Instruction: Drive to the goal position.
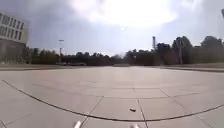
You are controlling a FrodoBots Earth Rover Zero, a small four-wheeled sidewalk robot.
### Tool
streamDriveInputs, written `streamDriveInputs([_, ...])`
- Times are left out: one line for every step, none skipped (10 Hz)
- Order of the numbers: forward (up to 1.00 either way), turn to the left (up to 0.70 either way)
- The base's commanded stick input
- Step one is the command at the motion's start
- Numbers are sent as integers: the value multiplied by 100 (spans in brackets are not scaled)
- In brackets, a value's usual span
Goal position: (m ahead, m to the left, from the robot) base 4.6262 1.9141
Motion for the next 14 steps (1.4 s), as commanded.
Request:
streamDriveInputs([70, -36])
streamDriveInputs([70, -26])
streamDriveInputs([70, -12])
streamDriveInputs([70, -1])
streamDriveInputs([70, -1])
streamDriveInputs([70, -1])
streamDriveInputs([70, -1])
streamDriveInputs([70, -1])
streamDriveInputs([70, -1])
streamDriveInputs([70, -1])
streamDriveInputs([70, -1])
streamDriveInputs([70, -1])
streamDriveInputs([70, -1])
streamDriveInputs([70, -1])
